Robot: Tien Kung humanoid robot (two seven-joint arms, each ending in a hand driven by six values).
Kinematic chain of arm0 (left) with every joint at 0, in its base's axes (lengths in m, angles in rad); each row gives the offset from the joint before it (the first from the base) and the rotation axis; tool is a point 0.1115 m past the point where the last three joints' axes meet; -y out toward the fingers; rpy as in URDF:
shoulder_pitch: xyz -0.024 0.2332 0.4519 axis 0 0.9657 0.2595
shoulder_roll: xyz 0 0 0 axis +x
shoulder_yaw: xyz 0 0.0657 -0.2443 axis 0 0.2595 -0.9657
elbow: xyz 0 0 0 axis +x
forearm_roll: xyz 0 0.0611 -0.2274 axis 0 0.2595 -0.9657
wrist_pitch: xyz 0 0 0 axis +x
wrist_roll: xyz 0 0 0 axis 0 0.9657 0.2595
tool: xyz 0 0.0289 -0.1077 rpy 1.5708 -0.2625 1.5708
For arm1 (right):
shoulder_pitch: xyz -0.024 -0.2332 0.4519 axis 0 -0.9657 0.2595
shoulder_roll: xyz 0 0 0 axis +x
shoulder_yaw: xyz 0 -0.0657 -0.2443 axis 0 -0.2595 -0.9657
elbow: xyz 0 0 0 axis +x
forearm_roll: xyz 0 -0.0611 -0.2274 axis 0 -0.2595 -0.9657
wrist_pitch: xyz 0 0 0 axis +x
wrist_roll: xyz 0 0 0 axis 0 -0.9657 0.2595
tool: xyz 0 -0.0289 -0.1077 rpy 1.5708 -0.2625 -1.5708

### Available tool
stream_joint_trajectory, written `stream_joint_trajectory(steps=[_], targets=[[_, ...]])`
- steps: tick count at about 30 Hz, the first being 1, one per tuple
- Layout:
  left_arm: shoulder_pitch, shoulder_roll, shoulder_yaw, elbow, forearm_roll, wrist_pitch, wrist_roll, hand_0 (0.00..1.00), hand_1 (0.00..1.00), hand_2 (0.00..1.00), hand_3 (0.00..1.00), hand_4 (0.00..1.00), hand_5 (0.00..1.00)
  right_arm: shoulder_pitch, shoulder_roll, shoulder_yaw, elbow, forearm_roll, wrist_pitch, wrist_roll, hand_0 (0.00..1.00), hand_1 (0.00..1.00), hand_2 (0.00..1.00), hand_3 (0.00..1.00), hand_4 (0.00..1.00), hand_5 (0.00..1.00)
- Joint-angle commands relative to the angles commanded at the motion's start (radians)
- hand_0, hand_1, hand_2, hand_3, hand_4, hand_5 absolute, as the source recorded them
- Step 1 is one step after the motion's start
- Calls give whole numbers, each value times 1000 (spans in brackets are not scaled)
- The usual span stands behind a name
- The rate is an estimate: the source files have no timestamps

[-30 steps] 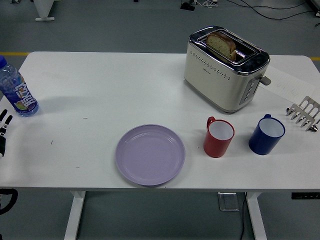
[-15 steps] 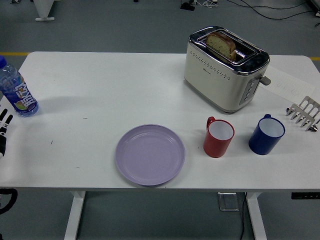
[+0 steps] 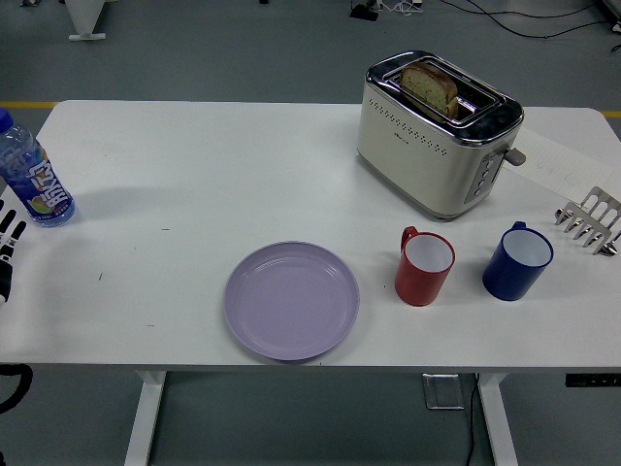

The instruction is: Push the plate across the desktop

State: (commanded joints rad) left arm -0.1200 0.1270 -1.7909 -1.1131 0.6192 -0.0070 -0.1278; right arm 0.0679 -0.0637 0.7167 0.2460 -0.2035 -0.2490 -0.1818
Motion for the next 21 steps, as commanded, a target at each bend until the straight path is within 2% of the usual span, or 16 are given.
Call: stream_joint_trajectory(steps=[16,21], targets=[[0,0,1,1,2,-3,3,763,770,749,719,581,998,0,1,1,0,-1,0,-1,585,523,613,593,302,554],[2,1,-3,-6,8,-5,25,760,769,749,719,575,998,-2,2,4,0,-4,-1,-2,585,523,613,593,303,557]])
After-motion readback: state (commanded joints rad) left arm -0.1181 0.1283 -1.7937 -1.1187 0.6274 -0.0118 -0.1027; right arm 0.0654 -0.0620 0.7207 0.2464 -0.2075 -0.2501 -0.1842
